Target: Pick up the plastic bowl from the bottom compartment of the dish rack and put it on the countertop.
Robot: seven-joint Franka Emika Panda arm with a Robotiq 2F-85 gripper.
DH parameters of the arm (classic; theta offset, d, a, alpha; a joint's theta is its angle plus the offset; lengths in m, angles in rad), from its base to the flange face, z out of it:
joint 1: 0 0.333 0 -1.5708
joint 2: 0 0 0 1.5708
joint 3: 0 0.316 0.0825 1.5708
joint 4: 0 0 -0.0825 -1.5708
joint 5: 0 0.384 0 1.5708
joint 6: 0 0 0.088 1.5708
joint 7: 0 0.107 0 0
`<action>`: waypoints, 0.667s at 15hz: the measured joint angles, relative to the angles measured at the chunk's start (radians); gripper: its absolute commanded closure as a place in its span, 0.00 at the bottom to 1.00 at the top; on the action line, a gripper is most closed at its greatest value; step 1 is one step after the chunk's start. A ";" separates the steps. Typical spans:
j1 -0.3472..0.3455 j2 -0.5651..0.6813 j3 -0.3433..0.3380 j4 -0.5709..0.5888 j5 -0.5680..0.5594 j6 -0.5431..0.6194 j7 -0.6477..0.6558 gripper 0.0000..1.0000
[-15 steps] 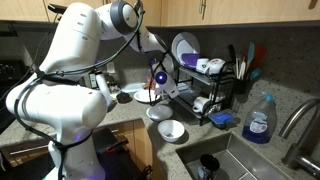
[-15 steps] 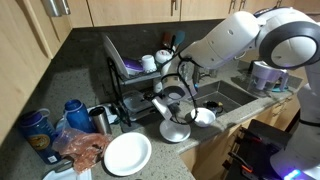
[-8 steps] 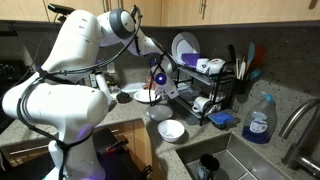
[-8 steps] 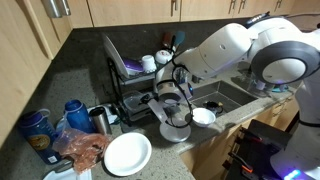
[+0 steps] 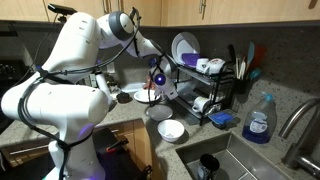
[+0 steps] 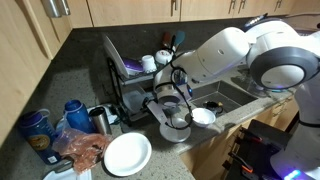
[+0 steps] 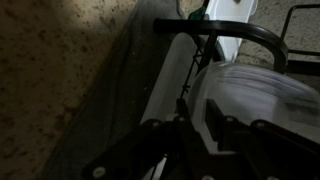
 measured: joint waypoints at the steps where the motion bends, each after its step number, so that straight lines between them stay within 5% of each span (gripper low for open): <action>1: 0.004 -0.001 -0.002 0.000 0.000 0.003 0.001 0.99; 10: 0.034 -0.044 -0.023 -0.035 -0.007 0.037 0.014 0.98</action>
